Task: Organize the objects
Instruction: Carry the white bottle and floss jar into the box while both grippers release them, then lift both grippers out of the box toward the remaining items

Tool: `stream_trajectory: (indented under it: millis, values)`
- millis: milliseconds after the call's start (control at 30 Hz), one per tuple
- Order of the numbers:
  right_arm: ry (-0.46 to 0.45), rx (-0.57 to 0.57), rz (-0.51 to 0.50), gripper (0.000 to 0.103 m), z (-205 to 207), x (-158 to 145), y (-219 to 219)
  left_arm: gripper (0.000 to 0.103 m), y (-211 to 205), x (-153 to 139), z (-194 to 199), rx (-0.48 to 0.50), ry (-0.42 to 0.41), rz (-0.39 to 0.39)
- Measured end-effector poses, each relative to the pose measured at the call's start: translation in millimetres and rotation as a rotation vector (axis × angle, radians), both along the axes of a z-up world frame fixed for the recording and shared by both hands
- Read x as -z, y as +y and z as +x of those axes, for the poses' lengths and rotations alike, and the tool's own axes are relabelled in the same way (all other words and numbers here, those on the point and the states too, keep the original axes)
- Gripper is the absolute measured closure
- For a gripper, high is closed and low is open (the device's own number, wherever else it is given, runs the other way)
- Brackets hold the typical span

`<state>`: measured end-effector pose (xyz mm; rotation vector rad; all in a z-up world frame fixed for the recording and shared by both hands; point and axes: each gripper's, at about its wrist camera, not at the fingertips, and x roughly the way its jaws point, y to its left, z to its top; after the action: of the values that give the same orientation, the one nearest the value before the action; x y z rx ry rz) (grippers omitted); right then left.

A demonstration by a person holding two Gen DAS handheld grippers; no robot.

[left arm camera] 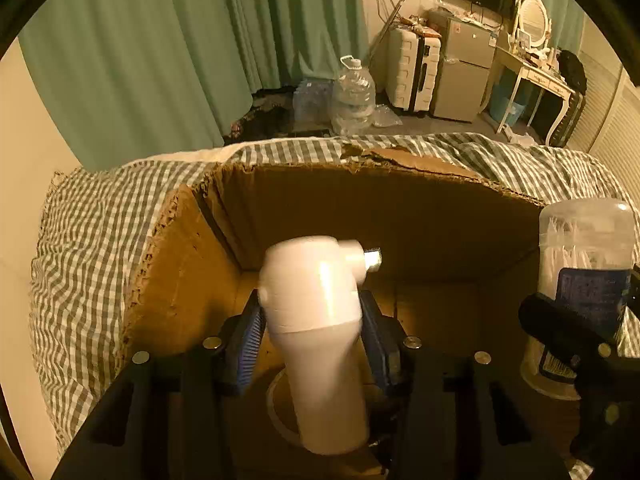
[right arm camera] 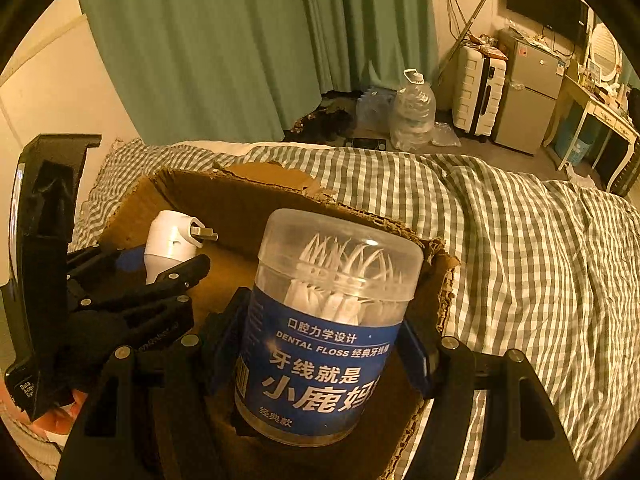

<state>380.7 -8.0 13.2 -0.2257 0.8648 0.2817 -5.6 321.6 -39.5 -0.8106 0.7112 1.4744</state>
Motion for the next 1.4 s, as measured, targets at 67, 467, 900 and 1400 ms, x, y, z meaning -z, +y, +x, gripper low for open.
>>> stream_trajectory:
  millis: [67, 467, 900, 1400]
  values:
    - [-0.002, 0.003, 0.014, 0.036, -1, -4, -1, 0.036, -1, -5, 0, -0.006, 0.012, 0.016]
    - [-0.141, 0.003, 0.148, 0.016, -43, -83, -25, 0.020, -25, -68, 1, -0.024, -0.003, 0.099]
    - [-0.352, 0.011, 0.083, 0.006, -169, -184, -30, 0.006, -125, -192, 18, -0.006, 0.006, 0.315]
    - [-0.345, 0.086, 0.041, 0.005, -261, -154, -70, 0.003, -242, -184, 14, -0.061, 0.003, 0.347]
